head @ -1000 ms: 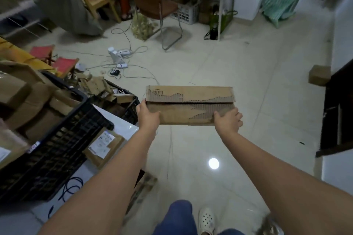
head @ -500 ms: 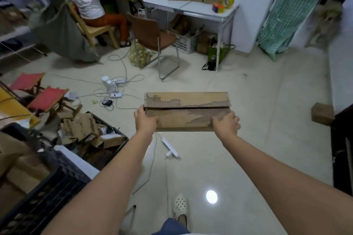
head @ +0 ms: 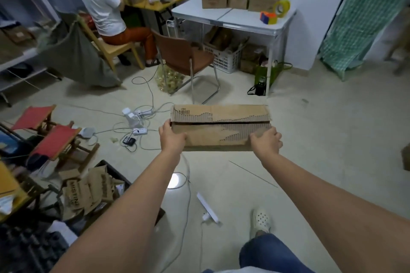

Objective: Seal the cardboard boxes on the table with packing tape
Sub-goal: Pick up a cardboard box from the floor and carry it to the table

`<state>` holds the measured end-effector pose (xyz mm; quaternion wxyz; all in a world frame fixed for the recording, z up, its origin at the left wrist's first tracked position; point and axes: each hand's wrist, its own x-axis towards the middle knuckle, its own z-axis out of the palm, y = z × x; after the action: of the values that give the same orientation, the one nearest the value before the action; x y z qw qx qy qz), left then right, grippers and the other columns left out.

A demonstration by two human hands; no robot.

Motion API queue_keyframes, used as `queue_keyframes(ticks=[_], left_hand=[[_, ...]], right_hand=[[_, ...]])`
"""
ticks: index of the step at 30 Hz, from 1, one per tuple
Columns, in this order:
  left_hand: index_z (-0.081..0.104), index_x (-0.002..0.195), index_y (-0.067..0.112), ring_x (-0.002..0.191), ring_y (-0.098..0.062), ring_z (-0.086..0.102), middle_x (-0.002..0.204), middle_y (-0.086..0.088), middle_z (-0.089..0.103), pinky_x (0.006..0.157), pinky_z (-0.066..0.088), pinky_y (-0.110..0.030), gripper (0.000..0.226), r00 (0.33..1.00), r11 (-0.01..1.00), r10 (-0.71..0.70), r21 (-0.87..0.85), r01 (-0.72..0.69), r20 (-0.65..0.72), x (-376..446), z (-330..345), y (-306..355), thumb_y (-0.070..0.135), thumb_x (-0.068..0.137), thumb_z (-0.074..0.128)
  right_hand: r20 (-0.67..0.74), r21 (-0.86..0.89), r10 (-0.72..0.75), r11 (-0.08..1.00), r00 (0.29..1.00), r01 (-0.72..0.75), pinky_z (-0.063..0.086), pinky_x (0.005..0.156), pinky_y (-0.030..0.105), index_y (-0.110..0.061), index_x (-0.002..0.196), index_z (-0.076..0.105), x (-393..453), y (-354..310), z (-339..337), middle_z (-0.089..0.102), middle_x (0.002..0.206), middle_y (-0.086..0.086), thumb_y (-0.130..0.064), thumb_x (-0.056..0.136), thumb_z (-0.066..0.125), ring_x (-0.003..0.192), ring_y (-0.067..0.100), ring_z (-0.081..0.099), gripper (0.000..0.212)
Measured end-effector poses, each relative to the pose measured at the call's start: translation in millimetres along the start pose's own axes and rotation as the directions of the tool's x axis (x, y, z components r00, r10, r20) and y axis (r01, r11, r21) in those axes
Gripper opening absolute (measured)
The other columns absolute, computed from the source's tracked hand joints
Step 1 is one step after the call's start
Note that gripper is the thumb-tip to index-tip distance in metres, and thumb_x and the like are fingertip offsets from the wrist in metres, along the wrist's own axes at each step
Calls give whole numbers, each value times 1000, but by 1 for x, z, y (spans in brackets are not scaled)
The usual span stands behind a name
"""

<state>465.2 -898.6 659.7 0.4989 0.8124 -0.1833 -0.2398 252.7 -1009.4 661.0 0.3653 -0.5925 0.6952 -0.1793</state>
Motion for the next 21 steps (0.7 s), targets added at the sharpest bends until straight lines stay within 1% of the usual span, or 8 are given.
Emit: queue_keyframes(ticks=[3,6,9,13,17,21], left_hand=[[44,142,19,108,-20,50,137,0,40,88,48,-32,62,999,1000,-10,-1,10,-46,52,26,16,1,87,62],[44,142,19,107,-19,48,140,-1,38,87,46,-31,60,995,1000,-24,4,24,-94,107,63,41,2,88,63],[41,144,20,108,-18,45,143,0,36,86,43,-32,63,991,997,-76,5,77,-109,155,107,77,2,88,63],[40,145,18,107,-17,41,141,-1,37,88,41,-30,64,987,996,-83,-28,80,-137,215,163,123,1,88,63],[40,145,17,108,-19,43,144,-2,35,86,43,-31,63,985,994,-102,-49,96,-141,262,209,157,1,88,63],[40,146,19,107,-17,41,142,-2,36,81,44,-29,65,986,996,-80,-49,73,-143,320,244,186,0,88,63]], right_hand=[[32,-13,-30,999,999,30,34,105,46,-1,145,24,64,-33,15,30,147,20,-31,92,61,132,41,31,71],[72,-5,-62,998,995,63,35,105,47,-2,145,24,135,-65,23,30,146,19,-32,92,61,132,40,31,71],[93,-31,-78,996,993,82,35,104,45,-3,145,24,210,-96,16,29,147,19,-33,92,62,131,39,32,72],[114,-55,-137,988,984,144,35,104,45,-4,145,25,303,-139,5,30,146,19,-33,92,60,130,39,32,69],[113,-71,-127,988,985,135,35,105,46,-4,145,24,375,-171,-2,29,146,19,-32,92,59,130,39,32,69],[118,-66,-120,990,986,128,37,106,47,-4,146,23,441,-201,3,28,148,18,-31,94,57,131,38,31,68]])
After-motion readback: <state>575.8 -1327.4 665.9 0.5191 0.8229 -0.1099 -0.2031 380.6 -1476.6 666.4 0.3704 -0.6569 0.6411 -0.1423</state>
